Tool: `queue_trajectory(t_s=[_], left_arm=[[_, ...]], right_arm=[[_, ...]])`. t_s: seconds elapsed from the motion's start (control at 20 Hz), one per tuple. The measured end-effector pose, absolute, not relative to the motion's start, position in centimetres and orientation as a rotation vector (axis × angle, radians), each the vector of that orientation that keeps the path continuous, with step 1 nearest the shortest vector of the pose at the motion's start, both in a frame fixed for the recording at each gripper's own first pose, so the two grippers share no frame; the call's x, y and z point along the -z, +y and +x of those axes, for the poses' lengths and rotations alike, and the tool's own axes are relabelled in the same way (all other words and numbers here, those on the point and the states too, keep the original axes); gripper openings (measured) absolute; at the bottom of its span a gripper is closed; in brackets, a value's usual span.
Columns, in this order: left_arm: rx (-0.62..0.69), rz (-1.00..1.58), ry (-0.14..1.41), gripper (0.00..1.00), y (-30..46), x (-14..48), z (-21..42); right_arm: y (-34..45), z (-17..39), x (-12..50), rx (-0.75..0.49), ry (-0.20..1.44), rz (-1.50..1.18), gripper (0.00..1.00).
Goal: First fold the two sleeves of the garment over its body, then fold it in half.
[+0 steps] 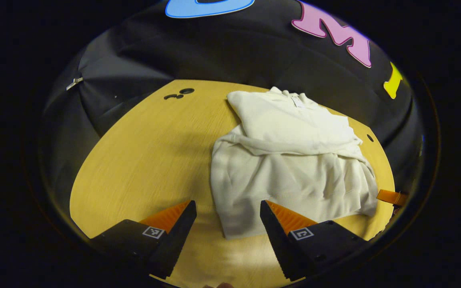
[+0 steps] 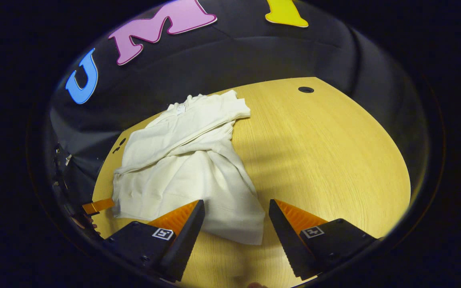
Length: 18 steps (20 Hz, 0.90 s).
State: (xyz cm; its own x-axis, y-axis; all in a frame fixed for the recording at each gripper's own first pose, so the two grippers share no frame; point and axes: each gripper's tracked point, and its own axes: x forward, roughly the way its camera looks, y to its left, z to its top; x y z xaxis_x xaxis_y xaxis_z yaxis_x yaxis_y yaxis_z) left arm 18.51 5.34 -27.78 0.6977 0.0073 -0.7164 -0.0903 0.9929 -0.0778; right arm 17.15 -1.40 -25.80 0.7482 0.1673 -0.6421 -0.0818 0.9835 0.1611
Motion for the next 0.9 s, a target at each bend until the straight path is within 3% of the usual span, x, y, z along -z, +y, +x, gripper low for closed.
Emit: queue_trajectory(t_s=[0.4, 0.55, 0.65, 0.7, 0.9], left_arm=[[0.016, 0.022, 0.803, 0.99, 4.1, 29.9, 18.4], [0.020, 0.008, 0.794, 0.86, 3.5, 30.0, 18.6], [0.041, 0.014, 0.802, 0.76, 2.8, 30.0, 18.4], [0.053, 0.015, 0.802, 0.63, 2.2, 29.9, 18.4], [0.059, 0.054, 0.779, 0.14, 1.1, 29.8, 18.4]], right_arm=[[-1.7, 16.9, 28.1, -0.100, 0.753, 0.049, 0.96], [-1.9, 16.8, 28.8, -0.091, 0.760, -0.037, 0.93], [-1.0, 16.5, 28.9, -0.128, 0.758, -0.068, 0.74], [-0.4, 16.2, 28.9, -0.132, 0.763, -0.056, 0.39], [0.1, 16.3, 29.0, -0.146, 0.776, -0.043, 0.15]])
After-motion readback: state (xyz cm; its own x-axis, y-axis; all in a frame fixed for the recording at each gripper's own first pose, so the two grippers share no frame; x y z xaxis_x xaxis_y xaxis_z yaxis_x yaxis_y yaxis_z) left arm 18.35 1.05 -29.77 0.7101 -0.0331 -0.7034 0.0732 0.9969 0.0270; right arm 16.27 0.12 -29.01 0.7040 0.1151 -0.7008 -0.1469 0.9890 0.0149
